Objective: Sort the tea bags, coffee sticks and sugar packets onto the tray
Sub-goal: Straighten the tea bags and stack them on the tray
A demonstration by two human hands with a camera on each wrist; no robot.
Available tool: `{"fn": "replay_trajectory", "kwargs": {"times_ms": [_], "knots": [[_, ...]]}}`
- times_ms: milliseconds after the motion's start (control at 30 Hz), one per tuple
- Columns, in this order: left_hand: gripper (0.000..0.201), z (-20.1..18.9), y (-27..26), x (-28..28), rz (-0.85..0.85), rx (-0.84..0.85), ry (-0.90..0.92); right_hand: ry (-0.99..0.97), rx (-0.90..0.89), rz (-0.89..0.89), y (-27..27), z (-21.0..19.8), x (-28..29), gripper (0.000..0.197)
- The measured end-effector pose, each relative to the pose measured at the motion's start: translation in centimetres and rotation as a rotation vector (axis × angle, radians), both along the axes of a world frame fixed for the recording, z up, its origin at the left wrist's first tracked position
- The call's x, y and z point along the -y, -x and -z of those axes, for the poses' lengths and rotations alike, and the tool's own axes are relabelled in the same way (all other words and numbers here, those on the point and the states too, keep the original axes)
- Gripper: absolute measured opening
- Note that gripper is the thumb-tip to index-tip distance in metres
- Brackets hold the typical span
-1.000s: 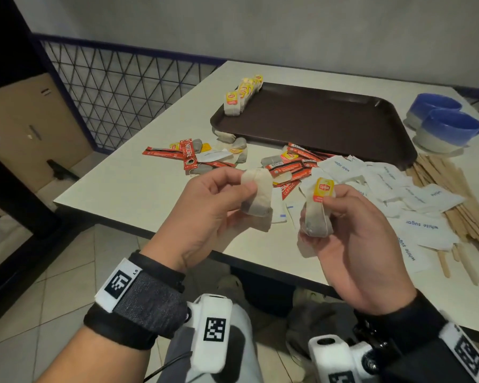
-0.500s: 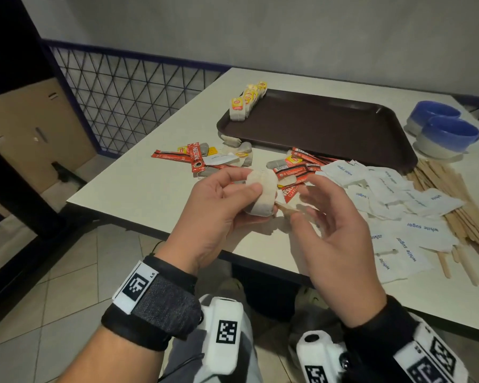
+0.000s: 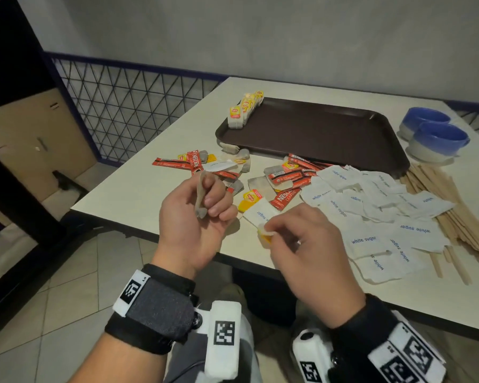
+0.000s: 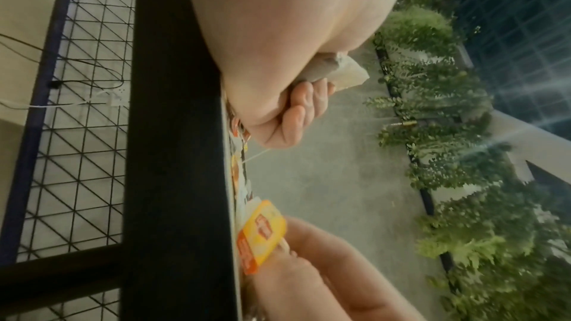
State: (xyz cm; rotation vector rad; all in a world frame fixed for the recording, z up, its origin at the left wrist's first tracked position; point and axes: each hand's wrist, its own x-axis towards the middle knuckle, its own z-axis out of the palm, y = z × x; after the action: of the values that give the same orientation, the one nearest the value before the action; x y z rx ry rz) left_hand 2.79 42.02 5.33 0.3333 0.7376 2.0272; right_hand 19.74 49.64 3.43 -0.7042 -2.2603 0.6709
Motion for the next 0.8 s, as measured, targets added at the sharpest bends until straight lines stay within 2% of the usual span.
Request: {"fn": "replay_trajectory", "kwargs": {"times_ms": [100, 233, 333, 433, 533, 600, 667, 733, 800], "knots": [[0.028, -0.1, -0.5, 0.2, -0.017, -0.093, 0.005, -0.185, 0.182, -0.019, 0.4, 0.3, 0.5, 0.017], [0.032, -0.8, -0.9, -0.5, -0.045, -0.249, 0.080, -0.139, 0.168, 0.020, 0.6, 0.1, 0.5, 0.024], [0.035, -2.9, -0.7, -2.0, -0.047, -0.335, 0.045, -0.028, 0.052, 0.031, 0.4, 0.1, 0.4, 0.028], [0.036, -6.2, -0.6, -2.9, -0.073, -0.495, -0.003, 0.062, -0.138, 0.076, 0.0, 0.0, 0.2, 0.026], [0.037, -8.7, -1.2, -2.8, -0.037, -0.600, -0.051, 0.279, -0.340, 0.036, -0.8, -0.4, -0.1, 0.026], [0.038, -9.3, -2.1, -2.6, 0.043, -0.621, -0.039, 0.479, -0.461, -0.032, -1.2, -0.7, -0.7, 0.025], [0.034, -9.0, -3.3, -2.5, 0.195, -0.602, 0.003, 0.659, -0.545, -0.118, -1.4, -1.1, -1.2, 0.021], [0.036, -8.2, -4.6, -2.5, 0.386, -0.537, 0.047, 0.739, -0.584, -0.215, -1.6, -1.2, -1.6, 0.033], [0.047, -7.4, -5.6, -2.7, 0.536, -0.406, 0.022, 0.802, -0.568, -0.299, -1.7, -1.3, -1.8, 0.037]]}}
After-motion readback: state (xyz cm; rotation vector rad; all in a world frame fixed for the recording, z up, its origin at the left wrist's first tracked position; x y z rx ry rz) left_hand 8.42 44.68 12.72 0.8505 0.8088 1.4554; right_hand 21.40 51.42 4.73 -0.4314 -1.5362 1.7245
